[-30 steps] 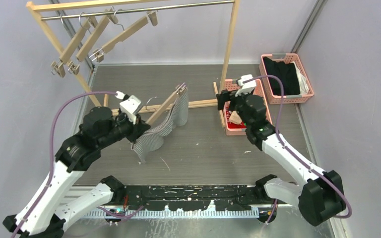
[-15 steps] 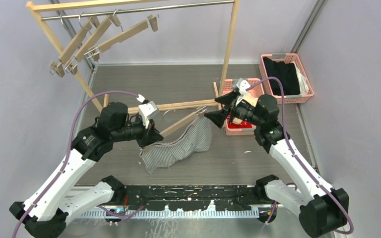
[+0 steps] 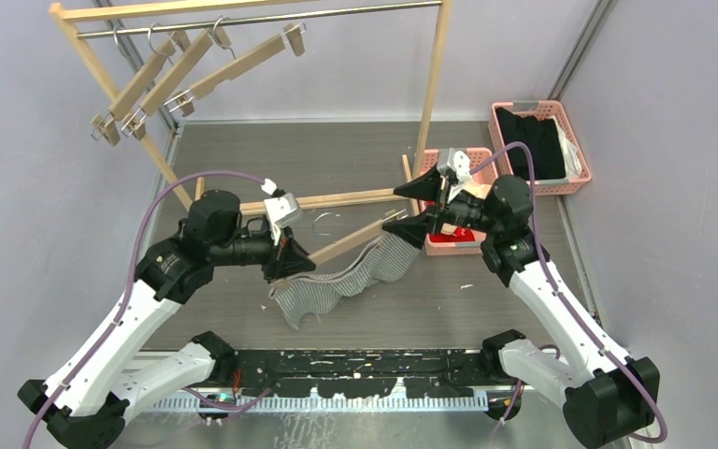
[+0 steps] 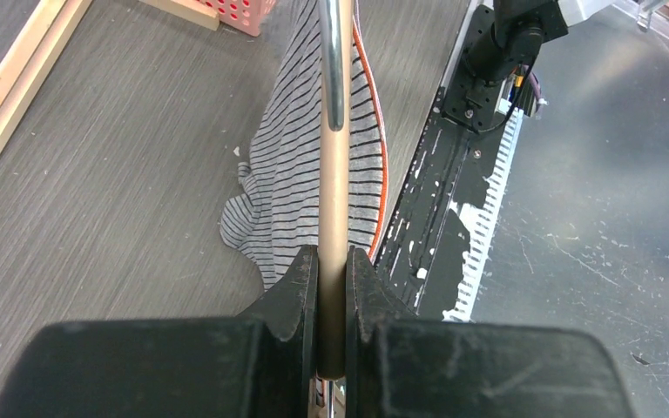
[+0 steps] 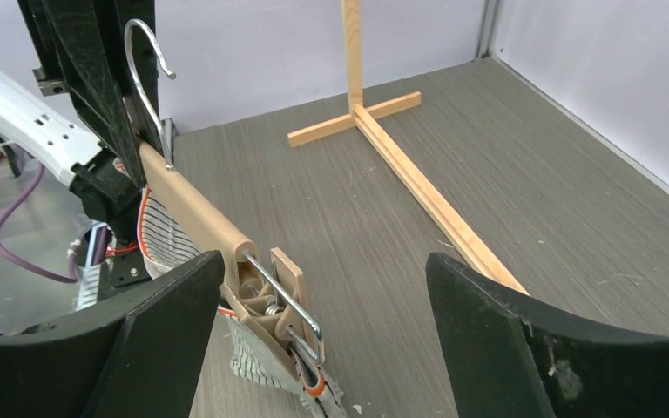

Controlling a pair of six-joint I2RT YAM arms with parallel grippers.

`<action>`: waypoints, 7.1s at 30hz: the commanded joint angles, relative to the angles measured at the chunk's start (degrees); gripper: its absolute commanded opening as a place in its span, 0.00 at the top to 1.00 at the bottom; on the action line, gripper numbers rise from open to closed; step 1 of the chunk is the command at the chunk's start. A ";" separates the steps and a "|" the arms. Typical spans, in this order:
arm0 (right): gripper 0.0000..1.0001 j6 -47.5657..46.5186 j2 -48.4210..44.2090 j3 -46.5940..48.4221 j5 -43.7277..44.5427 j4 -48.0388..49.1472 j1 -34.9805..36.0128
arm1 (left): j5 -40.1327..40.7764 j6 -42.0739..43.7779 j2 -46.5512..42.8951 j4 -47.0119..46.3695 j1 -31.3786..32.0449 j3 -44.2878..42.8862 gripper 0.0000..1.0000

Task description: Remove the underwear clipped to the hanger

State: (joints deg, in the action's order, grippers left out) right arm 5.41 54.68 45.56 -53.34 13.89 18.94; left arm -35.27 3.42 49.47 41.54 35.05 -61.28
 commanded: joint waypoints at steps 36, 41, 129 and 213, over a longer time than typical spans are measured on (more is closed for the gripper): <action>0.00 19.65 -3.80 -10.57 21.33 28.61 -0.03 | 3.88 -8.54 2.48 -27.20 -0.33 2.05 1.00; 0.01 28.49 -0.87 -13.07 17.50 41.37 -0.03 | 2.72 -14.83 3.01 -38.97 -0.37 6.72 1.00; 0.99 47.09 13.33 -9.28 16.73 68.74 3.04 | -1.65 -29.86 5.90 -63.04 0.90 20.84 0.50; 0.43 24.92 -0.49 -14.75 23.80 30.88 5.40 | 11.67 -14.55 4.92 -28.76 0.97 1.87 1.00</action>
State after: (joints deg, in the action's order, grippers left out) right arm 43.24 59.77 31.46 -35.51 63.29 22.98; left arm -34.46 -19.25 59.51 -3.36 36.21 -55.07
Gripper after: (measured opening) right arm 0.565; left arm 0.078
